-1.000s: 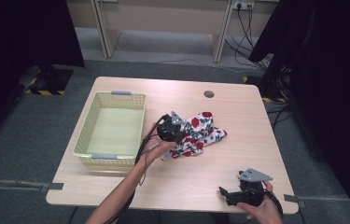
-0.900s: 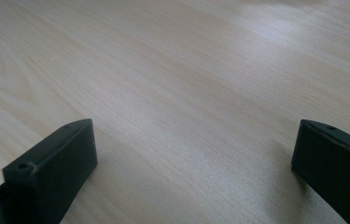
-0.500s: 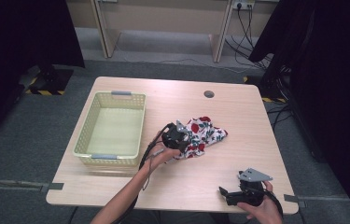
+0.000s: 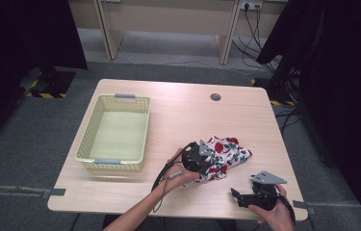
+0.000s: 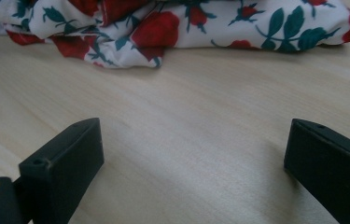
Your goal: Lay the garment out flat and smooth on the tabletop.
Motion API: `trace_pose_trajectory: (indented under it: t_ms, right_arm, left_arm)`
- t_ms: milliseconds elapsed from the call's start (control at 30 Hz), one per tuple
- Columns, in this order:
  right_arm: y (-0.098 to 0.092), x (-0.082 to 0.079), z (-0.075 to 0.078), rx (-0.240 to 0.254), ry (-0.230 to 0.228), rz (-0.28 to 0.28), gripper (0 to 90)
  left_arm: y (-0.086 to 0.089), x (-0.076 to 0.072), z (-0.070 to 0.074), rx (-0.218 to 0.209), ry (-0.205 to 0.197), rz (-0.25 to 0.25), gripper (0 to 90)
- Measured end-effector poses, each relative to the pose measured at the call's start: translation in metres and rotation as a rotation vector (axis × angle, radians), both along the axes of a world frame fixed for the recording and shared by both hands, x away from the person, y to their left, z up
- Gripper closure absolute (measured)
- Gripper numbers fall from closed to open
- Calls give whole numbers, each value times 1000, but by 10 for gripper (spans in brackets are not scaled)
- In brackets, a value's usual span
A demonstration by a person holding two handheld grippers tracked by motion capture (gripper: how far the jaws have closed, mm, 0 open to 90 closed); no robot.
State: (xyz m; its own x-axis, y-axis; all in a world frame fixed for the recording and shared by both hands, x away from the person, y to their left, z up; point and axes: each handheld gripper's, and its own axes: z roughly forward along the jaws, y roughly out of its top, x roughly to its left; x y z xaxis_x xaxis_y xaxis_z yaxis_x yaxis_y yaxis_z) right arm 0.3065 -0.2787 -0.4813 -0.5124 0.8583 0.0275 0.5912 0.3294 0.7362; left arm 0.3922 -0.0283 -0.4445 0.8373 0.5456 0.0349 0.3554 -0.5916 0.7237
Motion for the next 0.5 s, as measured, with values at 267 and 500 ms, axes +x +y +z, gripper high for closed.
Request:
trace_pose_trajectory:
  t_ms: [267,500]
  right_arm:
    - [-2,0,10,27,-44,-20,58]
    - [0,4,13,23,-48,-19,60]
  left_arm:
    - [17,4,25,-31,-98,29,802]
    - [48,17,35,37,-194,136,800]
